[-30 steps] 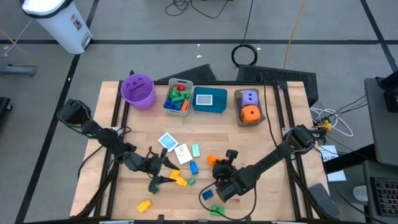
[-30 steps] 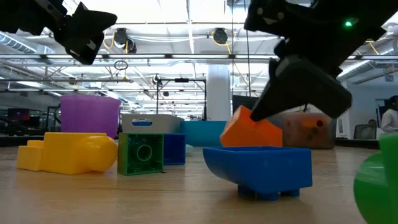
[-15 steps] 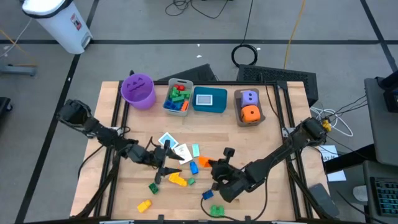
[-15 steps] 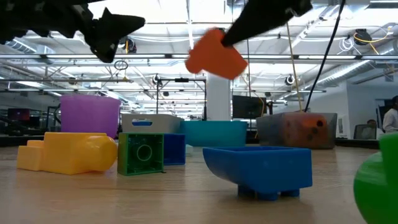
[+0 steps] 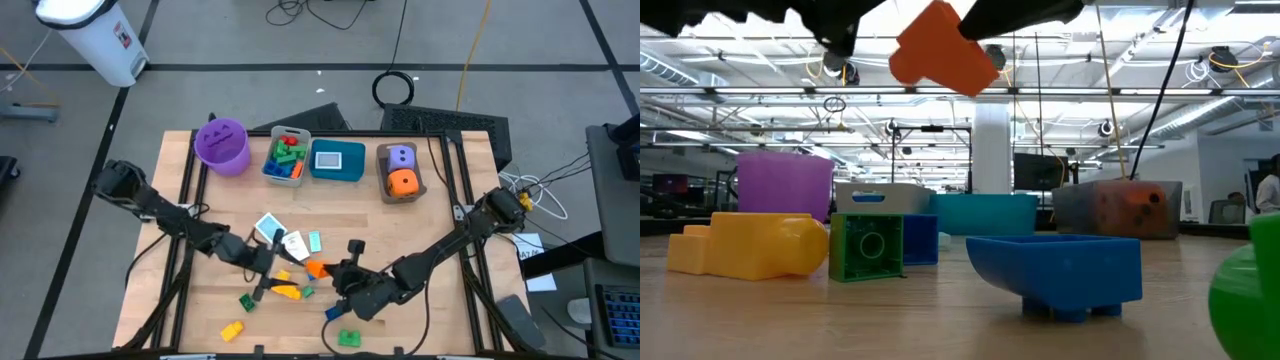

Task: Pick & Place Toys
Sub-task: Put the orange game piece into the gray bin

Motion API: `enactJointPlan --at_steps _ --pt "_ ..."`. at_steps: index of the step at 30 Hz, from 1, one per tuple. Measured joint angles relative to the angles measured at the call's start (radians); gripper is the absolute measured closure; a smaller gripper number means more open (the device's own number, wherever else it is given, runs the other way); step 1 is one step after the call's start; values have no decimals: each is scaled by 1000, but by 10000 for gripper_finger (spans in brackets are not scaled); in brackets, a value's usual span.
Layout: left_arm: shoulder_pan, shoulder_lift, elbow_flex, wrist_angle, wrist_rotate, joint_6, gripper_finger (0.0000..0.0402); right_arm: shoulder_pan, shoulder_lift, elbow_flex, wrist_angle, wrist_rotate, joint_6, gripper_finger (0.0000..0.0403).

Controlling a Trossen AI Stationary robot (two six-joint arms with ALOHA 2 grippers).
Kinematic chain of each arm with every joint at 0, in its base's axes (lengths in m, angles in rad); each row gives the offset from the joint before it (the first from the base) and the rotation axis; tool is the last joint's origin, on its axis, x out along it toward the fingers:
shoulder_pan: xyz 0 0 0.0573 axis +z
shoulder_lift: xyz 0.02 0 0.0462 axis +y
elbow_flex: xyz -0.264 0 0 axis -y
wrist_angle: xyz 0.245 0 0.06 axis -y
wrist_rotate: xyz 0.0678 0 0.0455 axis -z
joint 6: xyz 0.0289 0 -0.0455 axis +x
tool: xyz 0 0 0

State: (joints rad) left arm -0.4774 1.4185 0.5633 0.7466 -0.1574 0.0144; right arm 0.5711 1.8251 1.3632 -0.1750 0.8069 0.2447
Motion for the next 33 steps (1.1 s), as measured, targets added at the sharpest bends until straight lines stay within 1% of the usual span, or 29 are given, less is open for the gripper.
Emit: enactJointPlan --at_steps 3,6,9,11,15,21,25,29,33 --pt "0 22 66 -103 0 24 164 -1 -1 0 1 -1 1 403" --pt "0 64 133 -172 -10 59 164 -1 0 0 2 -1 1 403" --pt "1 121 187 -223 -45 104 164 -1 0 0 6 -1 1 403" --pt "1 157 218 -235 -72 139 164 -1 0 -1 -5 -4 1 403" --pt "6 206 268 -228 -100 204 164 0 1 -2 -5 -47 5 403" --pt "18 219 297 -262 -166 261 164 0 -1 0 21 -50 10 403" --pt "23 218 297 -341 -194 263 164 0 0 0 35 -46 0 403" --pt "36 219 297 -397 -193 214 165 0 0 0 30 -45 -3 403" --pt "44 218 297 -396 -175 213 165 -1 0 0 31 -45 -3 403"
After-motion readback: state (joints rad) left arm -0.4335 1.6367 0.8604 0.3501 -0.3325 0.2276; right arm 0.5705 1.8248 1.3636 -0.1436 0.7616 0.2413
